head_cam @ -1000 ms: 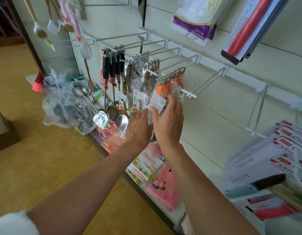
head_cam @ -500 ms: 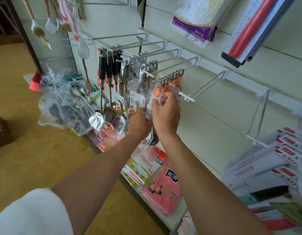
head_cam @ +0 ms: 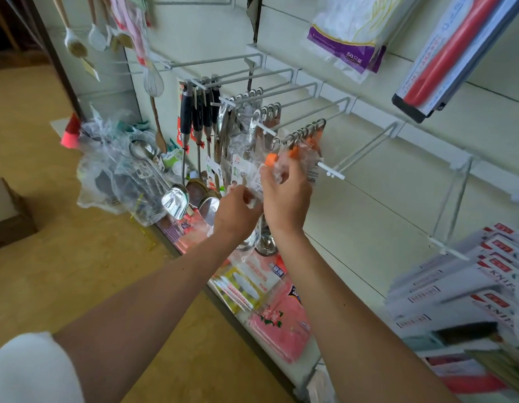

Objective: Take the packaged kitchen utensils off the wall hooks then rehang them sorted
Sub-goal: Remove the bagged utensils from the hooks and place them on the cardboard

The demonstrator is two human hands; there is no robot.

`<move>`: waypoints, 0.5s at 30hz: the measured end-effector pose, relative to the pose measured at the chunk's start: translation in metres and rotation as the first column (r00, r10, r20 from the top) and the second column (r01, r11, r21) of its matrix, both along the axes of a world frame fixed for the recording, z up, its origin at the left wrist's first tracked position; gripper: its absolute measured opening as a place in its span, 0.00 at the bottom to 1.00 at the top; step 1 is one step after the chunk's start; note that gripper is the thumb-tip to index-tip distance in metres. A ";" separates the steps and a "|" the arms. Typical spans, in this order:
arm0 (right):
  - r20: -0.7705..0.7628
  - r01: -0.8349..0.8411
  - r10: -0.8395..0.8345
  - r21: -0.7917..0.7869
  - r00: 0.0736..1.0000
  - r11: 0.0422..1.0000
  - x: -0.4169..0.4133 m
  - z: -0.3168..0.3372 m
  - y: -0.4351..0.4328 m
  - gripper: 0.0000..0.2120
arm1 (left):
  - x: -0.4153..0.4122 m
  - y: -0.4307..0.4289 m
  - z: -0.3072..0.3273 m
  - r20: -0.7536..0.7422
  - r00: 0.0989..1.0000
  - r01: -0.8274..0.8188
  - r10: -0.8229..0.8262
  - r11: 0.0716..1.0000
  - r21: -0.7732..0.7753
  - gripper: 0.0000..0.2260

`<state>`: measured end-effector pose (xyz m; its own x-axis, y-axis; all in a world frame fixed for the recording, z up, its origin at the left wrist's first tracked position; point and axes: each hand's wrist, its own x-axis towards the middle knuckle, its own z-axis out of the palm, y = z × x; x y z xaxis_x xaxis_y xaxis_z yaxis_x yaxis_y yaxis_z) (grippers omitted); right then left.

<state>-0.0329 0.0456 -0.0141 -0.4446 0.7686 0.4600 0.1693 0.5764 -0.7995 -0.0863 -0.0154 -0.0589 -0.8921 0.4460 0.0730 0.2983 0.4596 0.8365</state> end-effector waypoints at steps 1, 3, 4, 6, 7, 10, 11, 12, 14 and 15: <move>-0.017 -0.009 0.009 -0.005 1.000 1.000 0.000 0.000 -0.001 0.08 | 0.001 -0.003 0.000 -0.010 1.000 0.004 -0.004 1.000 0.005 0.07; -0.032 -0.022 0.022 -0.004 0.999 1.000 0.000 0.002 -0.005 0.10 | 0.001 -0.009 0.002 -0.021 1.000 0.010 -0.010 1.000 0.006 0.07; -0.028 -0.033 0.033 -0.001 0.999 0.999 0.000 0.003 -0.008 0.10 | 0.001 -0.012 0.003 -0.019 1.000 0.013 -0.013 1.000 0.013 0.07; -0.009 -0.054 0.054 0.017 0.998 0.998 0.001 0.007 -0.015 0.11 | 0.001 -0.019 0.006 -0.006 1.000 0.029 -0.029 0.999 0.037 0.07; -0.001 -0.062 0.062 0.020 0.998 0.998 0.002 0.008 -0.019 0.12 | 0.002 -0.023 0.007 -0.001 0.999 0.038 -0.038 0.998 0.047 0.08; 0.029 -0.103 0.103 0.004 0.994 0.995 0.002 0.011 -0.030 0.14 | 0.004 -0.042 0.008 0.042 0.998 0.033 -0.036 0.998 0.062 0.08; 0.044 -0.127 0.127 -0.006 0.991 0.992 0.001 0.012 -0.034 0.14 | 0.005 -0.050 0.008 0.064 0.997 0.025 -0.030 0.997 0.071 0.08; 0.056 -0.156 0.157 -0.026 0.986 0.987 -0.001 0.013 -0.038 0.15 | 0.004 -0.059 0.008 0.088 0.996 0.013 -0.020 0.997 0.077 0.09; 0.077 -0.207 0.213 -0.078 0.974 0.975 -0.006 0.016 -0.048 0.15 | 0.001 -0.078 0.007 0.145 0.989 -0.011 -0.003 0.995 0.098 0.12; 0.082 -0.229 0.238 -0.106 0.968 0.968 -0.009 0.017 -0.054 0.15 | -0.001 -0.089 0.007 0.180 0.984 -0.022 0.000 0.992 0.121 0.13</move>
